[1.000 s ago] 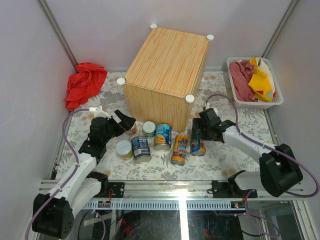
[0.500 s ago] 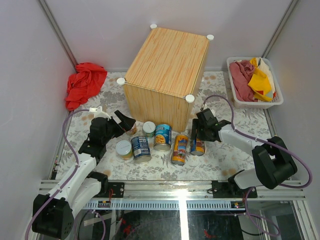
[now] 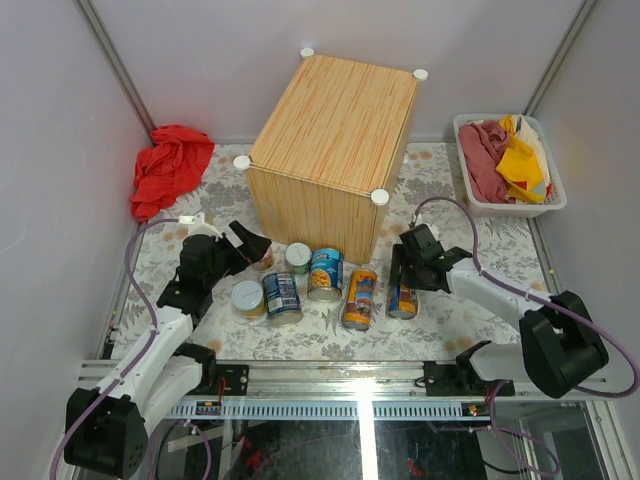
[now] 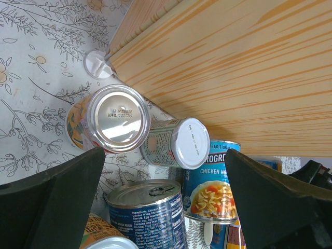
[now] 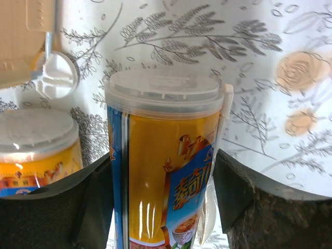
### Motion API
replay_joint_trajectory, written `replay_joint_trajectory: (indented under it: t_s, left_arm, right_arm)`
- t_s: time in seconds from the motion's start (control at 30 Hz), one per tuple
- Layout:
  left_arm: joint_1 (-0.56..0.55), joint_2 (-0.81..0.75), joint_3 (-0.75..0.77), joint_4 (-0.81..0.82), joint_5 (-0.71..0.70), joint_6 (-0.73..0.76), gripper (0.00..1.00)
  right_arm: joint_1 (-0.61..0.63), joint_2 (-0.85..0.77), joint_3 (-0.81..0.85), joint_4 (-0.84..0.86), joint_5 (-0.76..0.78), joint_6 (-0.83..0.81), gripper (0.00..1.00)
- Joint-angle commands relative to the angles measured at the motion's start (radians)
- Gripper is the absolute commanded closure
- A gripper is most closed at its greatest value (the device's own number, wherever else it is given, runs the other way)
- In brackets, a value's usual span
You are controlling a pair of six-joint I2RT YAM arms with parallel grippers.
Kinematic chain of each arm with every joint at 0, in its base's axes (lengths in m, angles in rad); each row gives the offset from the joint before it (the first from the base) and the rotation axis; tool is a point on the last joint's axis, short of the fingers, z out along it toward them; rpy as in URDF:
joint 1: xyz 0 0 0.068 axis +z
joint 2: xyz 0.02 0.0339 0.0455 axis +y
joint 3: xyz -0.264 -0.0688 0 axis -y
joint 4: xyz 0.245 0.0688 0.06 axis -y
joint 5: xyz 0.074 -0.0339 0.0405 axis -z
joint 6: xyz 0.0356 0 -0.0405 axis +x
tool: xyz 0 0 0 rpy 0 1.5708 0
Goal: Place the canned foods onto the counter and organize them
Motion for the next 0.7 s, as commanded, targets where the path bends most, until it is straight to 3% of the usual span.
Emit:
replay_joint_trajectory:
  t_s: [0.0,0.37,0.67]
  left_arm:
    - [-0.006,0.0,-0.003,0.022,-0.002,0.01,0.0]
    - [-0.008,-0.024,-0.021,0.027,-0.011,-0.018,0.0]
    - [-0.009,-0.043,-0.033,0.027,-0.014,-0.035,0.0]
  right_arm:
    - [0.008,-0.121,0.031,-0.028,0.069,-0.001,1.0]
    - [0.008,-0.35,0.087,-0.097,0.189,-0.03,1.0]
    - [0.007,-0.439,0.254,-0.13,0.304,-0.115,1.0]
